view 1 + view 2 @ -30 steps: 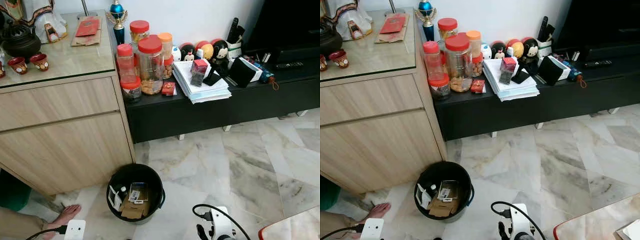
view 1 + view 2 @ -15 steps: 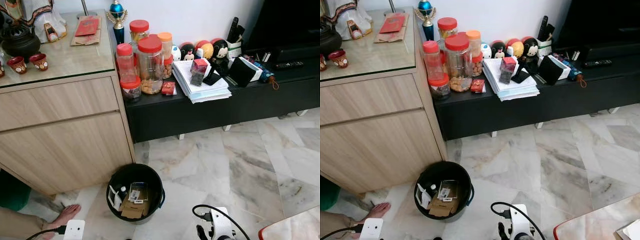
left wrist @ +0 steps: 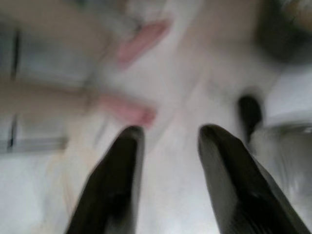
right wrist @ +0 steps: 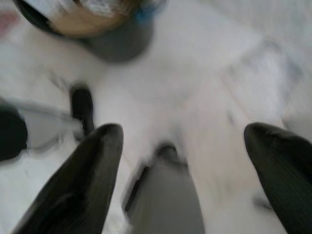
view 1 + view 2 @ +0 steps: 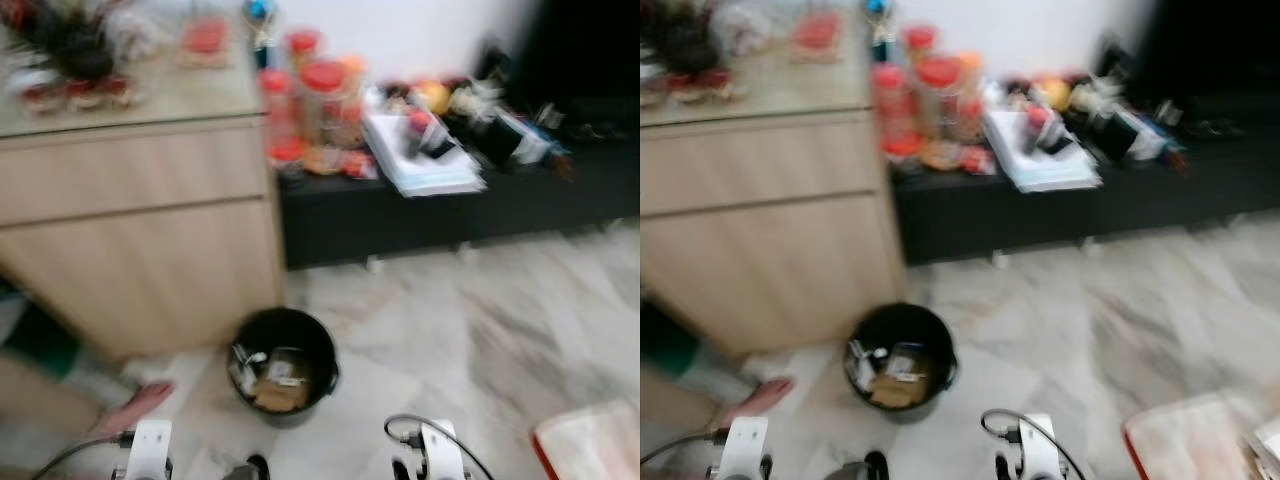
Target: Picking trash to rubbish bin
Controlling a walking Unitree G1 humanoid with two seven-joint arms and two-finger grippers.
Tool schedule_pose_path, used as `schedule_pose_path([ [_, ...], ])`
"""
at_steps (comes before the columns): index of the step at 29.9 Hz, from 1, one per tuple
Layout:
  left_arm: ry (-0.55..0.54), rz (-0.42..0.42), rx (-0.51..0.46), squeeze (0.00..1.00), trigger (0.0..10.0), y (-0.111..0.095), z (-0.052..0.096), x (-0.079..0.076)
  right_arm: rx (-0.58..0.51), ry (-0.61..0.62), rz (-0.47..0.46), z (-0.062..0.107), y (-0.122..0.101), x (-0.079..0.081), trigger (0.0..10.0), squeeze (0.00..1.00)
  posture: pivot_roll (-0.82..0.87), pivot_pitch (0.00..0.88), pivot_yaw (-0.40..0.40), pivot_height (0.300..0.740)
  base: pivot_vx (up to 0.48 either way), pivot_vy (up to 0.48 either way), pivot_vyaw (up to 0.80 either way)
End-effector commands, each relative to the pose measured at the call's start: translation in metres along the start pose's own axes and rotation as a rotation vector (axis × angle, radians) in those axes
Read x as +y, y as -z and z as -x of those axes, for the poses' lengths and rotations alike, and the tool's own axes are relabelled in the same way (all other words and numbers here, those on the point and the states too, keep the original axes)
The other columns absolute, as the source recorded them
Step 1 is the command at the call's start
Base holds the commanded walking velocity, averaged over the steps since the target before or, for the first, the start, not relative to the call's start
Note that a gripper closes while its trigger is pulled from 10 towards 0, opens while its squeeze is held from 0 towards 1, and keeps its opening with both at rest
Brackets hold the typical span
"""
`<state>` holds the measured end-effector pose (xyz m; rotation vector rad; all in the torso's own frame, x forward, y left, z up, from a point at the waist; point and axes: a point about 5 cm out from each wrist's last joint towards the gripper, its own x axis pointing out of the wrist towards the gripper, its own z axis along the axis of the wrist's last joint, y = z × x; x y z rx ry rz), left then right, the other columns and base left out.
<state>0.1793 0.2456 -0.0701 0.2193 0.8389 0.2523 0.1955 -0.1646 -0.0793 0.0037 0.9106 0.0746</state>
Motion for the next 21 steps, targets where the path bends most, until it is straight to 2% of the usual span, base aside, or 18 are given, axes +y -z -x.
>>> schedule_pose_path([
  [1,-0.002,0.005,0.067,0.0,10.0,0.0173,0.0041,0.0006,0.037,0.004,-0.022,0.0027,0.0137,0.0001,10.0,0.0,0.11,0.147,-0.006,0.74,-0.3,0.0,0.0],
  [21,-0.004,-0.004,0.061,0.0,10.0,0.0164,0.0039,0.0018,0.034,-0.005,-0.014,0.0022,0.0126,0.0022,10.0,0.0,0.11,0.122,-0.005,0.74,-0.267,0.0,0.0],
])
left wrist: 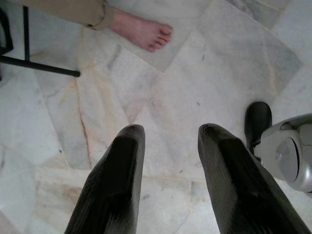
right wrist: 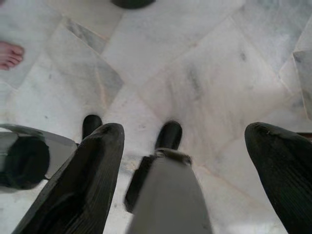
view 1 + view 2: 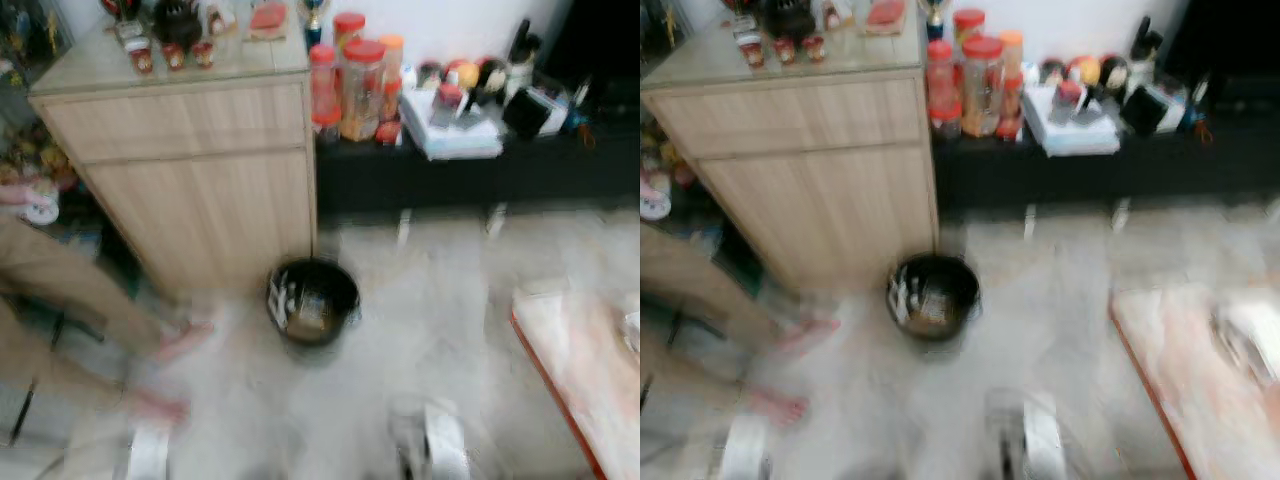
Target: Picking trash to rubbish bin
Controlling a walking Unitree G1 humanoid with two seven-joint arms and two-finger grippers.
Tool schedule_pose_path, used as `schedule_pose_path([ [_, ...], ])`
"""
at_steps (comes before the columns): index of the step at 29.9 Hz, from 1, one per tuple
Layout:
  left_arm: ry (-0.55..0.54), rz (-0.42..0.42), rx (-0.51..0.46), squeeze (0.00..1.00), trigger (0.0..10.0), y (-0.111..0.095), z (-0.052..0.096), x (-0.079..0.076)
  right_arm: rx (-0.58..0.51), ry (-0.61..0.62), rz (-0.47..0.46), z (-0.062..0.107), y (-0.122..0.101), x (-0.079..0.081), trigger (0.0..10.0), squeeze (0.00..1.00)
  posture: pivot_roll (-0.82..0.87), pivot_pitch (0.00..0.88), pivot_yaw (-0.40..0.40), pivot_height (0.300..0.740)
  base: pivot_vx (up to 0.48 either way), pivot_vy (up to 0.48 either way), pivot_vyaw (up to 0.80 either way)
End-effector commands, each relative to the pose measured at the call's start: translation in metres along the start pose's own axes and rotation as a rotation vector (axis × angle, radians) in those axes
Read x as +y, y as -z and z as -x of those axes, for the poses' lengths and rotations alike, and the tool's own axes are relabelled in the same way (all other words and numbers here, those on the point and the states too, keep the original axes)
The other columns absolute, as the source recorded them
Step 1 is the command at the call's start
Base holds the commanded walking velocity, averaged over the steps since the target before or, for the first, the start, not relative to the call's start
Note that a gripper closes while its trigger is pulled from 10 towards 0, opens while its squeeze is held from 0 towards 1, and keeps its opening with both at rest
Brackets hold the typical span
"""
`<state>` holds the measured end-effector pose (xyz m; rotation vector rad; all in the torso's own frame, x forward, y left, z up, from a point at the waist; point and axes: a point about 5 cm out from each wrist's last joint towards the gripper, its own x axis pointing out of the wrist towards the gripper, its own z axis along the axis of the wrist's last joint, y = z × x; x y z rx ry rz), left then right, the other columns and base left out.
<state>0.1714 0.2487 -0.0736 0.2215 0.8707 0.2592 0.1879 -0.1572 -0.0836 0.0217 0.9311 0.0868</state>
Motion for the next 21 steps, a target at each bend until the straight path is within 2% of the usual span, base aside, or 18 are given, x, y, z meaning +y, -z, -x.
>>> schedule_pose_path([
  [1,0.001,0.0,0.029,0.0,10.0,0.008,0.002,-0.0011,0.014,0.014,-0.004,0.0014,0.0041,-0.0056,10.0,0.0,0.11,0.122,-0.005,0.74,0.0,0.0,0.0],
  [21,0.002,0.002,-0.006,0.0,10.0,0.0,0.0002,-0.0011,0.003,0.012,-0.009,0.0007,0.0012,-0.004,10.0,0.0,0.11,0.103,0.003,0.74,0.0,0.0,0.0],
])
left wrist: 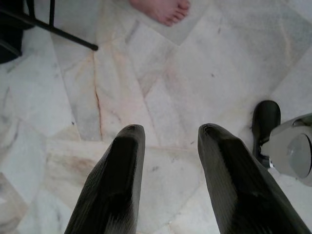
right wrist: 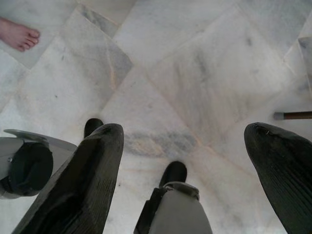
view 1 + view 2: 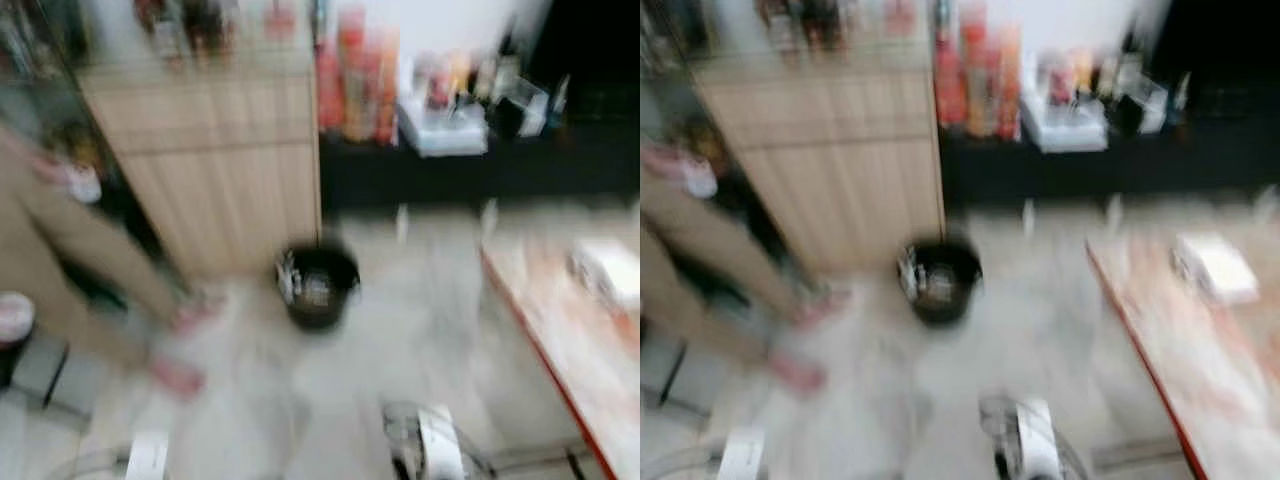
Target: Picking trash to rubbish bin
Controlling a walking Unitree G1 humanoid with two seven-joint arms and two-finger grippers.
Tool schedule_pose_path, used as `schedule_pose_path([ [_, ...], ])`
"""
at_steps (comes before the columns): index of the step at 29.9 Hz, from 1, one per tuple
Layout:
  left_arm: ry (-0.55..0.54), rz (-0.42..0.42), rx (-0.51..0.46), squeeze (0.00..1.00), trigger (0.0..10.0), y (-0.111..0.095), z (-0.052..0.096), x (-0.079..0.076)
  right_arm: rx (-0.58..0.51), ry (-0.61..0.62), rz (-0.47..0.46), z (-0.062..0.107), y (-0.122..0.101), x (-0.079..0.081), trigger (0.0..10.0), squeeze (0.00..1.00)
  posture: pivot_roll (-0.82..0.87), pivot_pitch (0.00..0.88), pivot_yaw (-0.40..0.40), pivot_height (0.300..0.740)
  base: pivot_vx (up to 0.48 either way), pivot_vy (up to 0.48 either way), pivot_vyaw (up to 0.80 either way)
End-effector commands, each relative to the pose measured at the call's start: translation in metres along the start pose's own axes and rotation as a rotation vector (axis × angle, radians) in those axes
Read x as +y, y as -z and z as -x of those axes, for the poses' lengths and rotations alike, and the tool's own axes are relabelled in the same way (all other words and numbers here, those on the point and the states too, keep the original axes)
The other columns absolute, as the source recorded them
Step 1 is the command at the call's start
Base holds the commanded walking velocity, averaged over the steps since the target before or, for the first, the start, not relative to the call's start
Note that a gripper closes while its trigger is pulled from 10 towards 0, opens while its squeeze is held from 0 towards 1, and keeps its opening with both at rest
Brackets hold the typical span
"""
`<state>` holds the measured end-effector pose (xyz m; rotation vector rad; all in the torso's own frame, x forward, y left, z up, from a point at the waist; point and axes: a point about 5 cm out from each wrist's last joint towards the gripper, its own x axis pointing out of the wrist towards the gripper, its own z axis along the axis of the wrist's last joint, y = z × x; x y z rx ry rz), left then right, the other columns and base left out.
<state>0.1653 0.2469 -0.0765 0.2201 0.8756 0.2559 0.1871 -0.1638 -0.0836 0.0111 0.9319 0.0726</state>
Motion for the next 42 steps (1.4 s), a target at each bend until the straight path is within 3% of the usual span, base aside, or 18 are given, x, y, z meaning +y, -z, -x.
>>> schedule_pose_path([
  [1,0.0,0.001,-0.012,0.0,10.0,-0.0074,-0.0023,0.0006,-0.002,-0.003,-0.016,-0.0005,-0.0007,0.0031,10.0,0.0,0.11,0.106,0.007,0.74,0.0,0.0,0.0],
  [11,-0.001,-0.002,-0.023,0.0,10.0,-0.0133,-0.004,0.0023,-0.009,0.001,-0.037,-0.0012,-0.0022,0.006,10.0,0.0,0.11,0.104,0.024,0.74,0.0,0.0,0.0],
  [20,-0.019,-0.054,-0.017,0.0,10.0,-0.0126,-0.0042,0.0062,-0.001,0.0,-0.043,-0.0009,0.0003,0.0076,10.0,0.0,0.11,0.115,0.025,0.74,0.0,0.0,0.0],
  [37,-0.033,-0.06,0.0,0.0,10.0,-0.0071,-0.0031,0.0084,0.001,-0.004,-0.039,-0.0008,0.0012,0.008,10.0,0.0,0.11,0.117,0.021,0.74,0.0,-0.335,0.0],
  [42,-0.038,-0.029,-0.009,0.0,10.0,-0.0088,-0.0033,0.0089,0.001,-0.005,-0.035,-0.0007,0.0014,0.008,10.0,0.0,0.11,0.11,0.021,0.74,0.0,0.0,0.0],
])
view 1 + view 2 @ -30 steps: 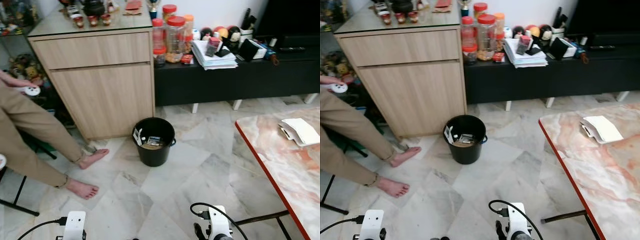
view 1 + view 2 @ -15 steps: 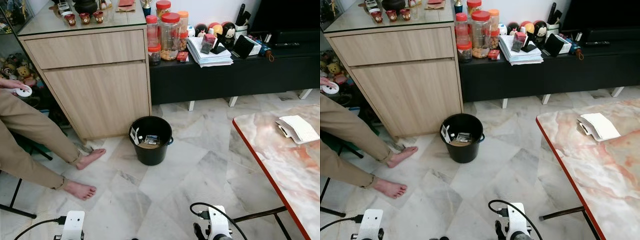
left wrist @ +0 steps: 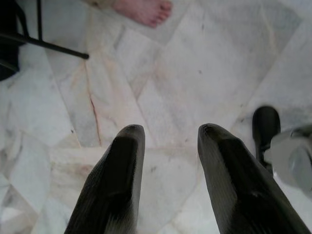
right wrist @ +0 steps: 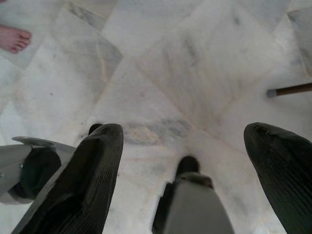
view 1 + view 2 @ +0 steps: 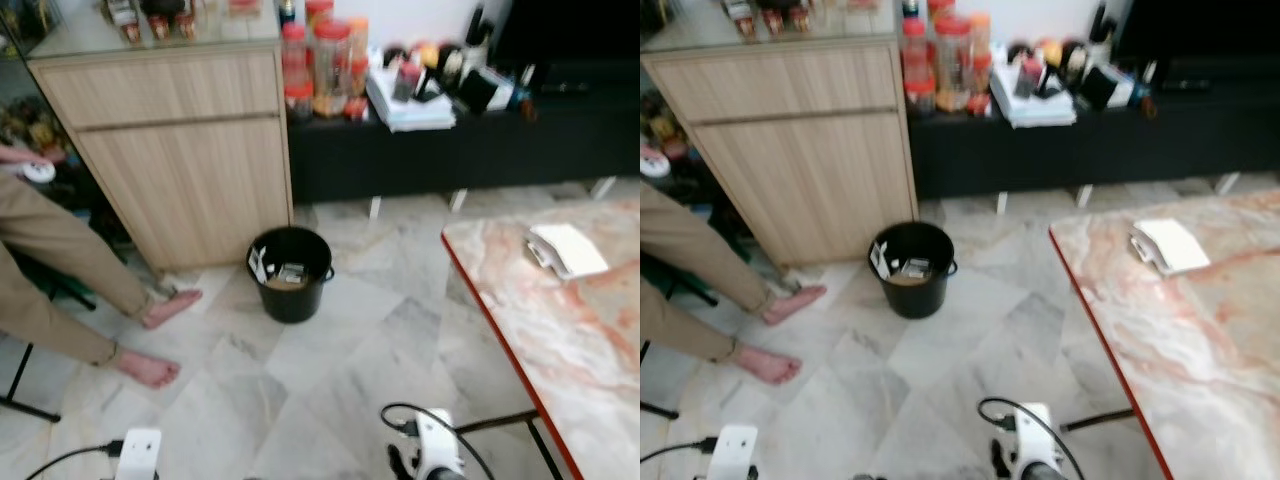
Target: Picking trash to rubbish bin
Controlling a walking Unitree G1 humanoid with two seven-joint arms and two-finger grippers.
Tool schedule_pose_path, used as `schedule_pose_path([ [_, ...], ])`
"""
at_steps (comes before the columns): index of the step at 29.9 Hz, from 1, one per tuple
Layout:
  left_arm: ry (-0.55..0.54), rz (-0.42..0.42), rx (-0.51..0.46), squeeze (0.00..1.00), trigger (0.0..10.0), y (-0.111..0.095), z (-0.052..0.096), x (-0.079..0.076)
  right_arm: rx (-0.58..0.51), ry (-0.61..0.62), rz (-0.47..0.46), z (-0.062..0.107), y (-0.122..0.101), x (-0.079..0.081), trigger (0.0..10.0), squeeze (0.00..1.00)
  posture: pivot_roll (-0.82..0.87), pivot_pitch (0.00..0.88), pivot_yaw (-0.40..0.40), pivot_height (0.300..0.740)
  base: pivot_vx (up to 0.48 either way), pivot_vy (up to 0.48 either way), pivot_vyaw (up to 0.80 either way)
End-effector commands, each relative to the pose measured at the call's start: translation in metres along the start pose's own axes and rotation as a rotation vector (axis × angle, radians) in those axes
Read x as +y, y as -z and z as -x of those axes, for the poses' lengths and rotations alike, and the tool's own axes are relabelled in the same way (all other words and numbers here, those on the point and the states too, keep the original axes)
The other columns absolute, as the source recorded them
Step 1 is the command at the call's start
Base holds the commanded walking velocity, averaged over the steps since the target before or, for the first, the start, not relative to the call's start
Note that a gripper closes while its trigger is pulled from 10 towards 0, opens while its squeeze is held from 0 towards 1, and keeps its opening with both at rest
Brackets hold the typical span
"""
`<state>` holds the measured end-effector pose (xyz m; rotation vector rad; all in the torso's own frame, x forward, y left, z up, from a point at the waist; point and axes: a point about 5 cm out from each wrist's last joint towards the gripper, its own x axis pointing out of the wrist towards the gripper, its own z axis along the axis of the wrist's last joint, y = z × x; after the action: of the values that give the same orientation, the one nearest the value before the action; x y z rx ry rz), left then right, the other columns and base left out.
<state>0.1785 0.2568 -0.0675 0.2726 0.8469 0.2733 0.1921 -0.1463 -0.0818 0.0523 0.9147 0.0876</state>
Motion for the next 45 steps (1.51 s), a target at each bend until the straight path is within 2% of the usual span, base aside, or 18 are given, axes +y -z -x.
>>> schedule_pose_path([
  [1,0.001,0.01,0.019,0.0,10.0,0.006,0.002,-0.002,0.019,0.027,-0.006,0.002,0.006,-0.01,10.0,0.0,0.11,0.109,0.021,0.74,0.0,0.0,0.0],
  [5,0.002,0.016,0.026,0.0,10.0,0.007,0.002,-0.001,0.018,0.026,-0.004,0.002,0.006,-0.01,10.0,0.0,0.11,0.105,0.021,0.74,0.0,0.0,0.0],
  [24,0.016,-0.006,0.03,0.0,10.0,0.008,0.002,-0.002,0.019,0.02,-0.004,0.002,0.006,-0.009,10.0,0.0,0.11,0.101,0.021,0.74,0.0,0.469,0.0],
  [28,0.018,-0.026,0.04,0.0,10.0,0.009,0.002,-0.004,-0.004,0.012,0.0,0.001,0.001,-0.008,10.0,0.0,0.11,0.107,0.018,0.74,0.0,0.0,0.0],
  [45,0.015,-0.011,0.044,0.0,10.0,0.011,0.003,-0.006,-0.036,0.008,-0.011,-0.001,-0.01,-0.006,10.0,0.0,0.12,0.118,0.013,0.74,0.0,0.0,0.0],
])
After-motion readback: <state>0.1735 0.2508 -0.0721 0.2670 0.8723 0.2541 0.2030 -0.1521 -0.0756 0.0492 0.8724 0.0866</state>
